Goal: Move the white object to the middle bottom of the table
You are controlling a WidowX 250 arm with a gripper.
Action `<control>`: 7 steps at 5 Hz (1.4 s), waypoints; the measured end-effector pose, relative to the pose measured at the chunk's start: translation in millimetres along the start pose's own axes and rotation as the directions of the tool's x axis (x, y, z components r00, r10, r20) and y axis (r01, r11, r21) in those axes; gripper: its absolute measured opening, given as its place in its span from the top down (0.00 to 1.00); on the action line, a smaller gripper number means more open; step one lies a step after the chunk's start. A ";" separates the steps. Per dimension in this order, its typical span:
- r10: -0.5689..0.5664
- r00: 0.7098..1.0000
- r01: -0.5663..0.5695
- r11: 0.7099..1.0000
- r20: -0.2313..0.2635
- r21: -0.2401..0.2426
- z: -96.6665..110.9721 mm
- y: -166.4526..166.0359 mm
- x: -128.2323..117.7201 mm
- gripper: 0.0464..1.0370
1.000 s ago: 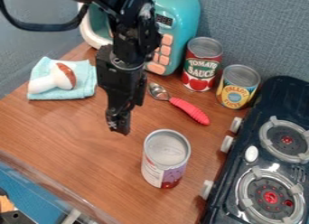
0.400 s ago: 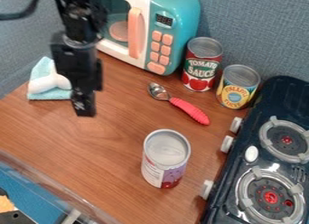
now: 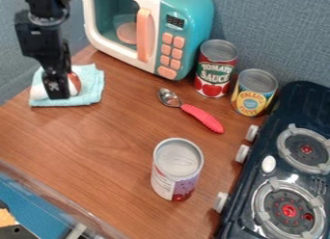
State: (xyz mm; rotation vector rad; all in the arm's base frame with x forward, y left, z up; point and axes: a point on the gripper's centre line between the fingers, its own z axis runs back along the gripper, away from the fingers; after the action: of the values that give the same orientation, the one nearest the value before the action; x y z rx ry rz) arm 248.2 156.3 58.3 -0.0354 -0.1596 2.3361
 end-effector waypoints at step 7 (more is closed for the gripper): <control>0.237 0.971 -0.238 0.970 0.017 0.042 -76.4 -65.3 8.7 0.09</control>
State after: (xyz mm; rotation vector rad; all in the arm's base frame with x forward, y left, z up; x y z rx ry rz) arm 294.4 215.5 -9.1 -0.0200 -0.1148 2.5790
